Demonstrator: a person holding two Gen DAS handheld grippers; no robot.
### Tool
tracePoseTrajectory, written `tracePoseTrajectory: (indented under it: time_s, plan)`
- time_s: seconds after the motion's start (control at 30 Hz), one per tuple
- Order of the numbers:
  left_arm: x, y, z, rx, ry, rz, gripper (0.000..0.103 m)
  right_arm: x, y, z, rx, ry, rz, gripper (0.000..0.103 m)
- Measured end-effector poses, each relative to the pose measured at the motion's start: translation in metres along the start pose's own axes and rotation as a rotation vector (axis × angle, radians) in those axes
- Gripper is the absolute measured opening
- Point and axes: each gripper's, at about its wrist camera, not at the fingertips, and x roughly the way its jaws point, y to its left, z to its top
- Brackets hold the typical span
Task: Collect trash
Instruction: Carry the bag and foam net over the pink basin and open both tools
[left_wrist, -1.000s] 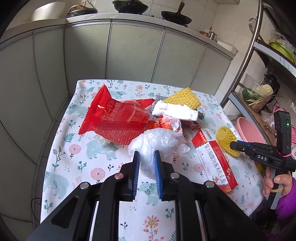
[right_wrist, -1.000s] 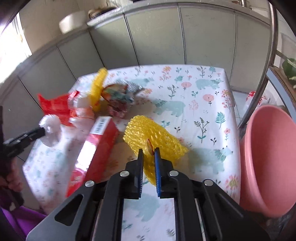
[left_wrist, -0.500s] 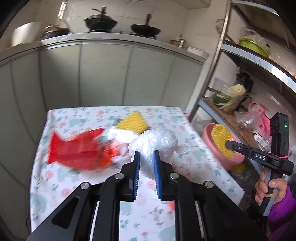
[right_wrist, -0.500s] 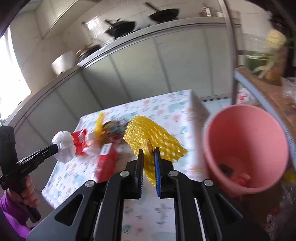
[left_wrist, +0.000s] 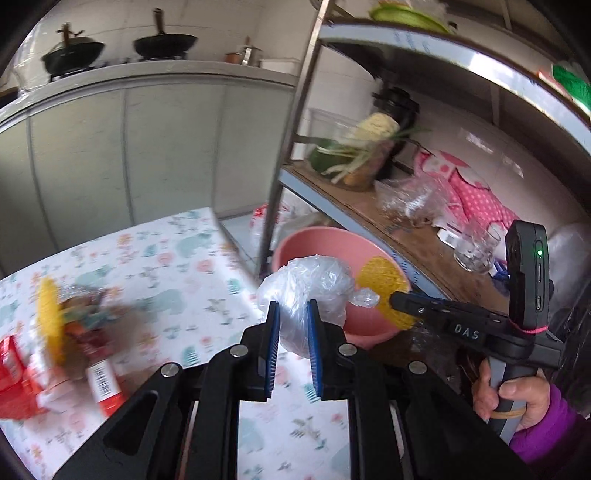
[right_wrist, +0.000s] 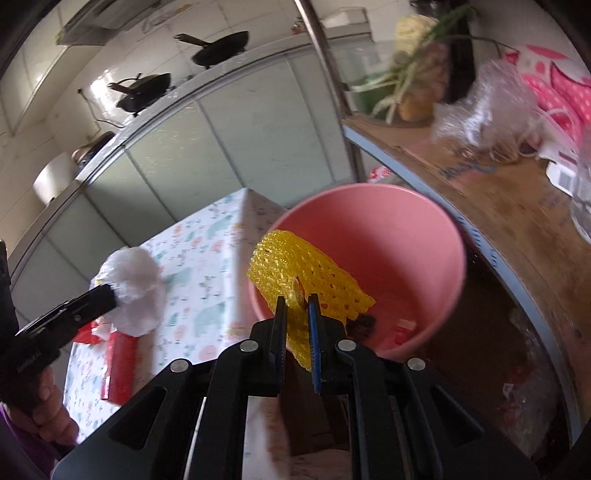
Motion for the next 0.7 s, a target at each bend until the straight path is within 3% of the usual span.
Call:
tracePoseTrajectory:
  time_s: [0.17,0.33,0.63,0.7]
  plan:
    - [0.053,-0.028,0.003,0.066,0.052,-0.004,0.014,0.01,-0.013,-0.004,0.028,0.018,-0.029,0.011]
    - [0.091,-0.032,0.007,0.059,0.099,0.004,0.014,0.019,-0.02,-0.006,0.038,0.037,-0.048,0.011]
    - [0.115,-0.027,0.01,0.02,0.124,0.008,0.014,0.031,-0.023,-0.004,0.036,0.039,-0.073,0.011]
    - [0.116,-0.025,0.009,0.009,0.13,0.004,0.019,0.033,-0.024,-0.004,0.043,0.031,-0.078,0.012]
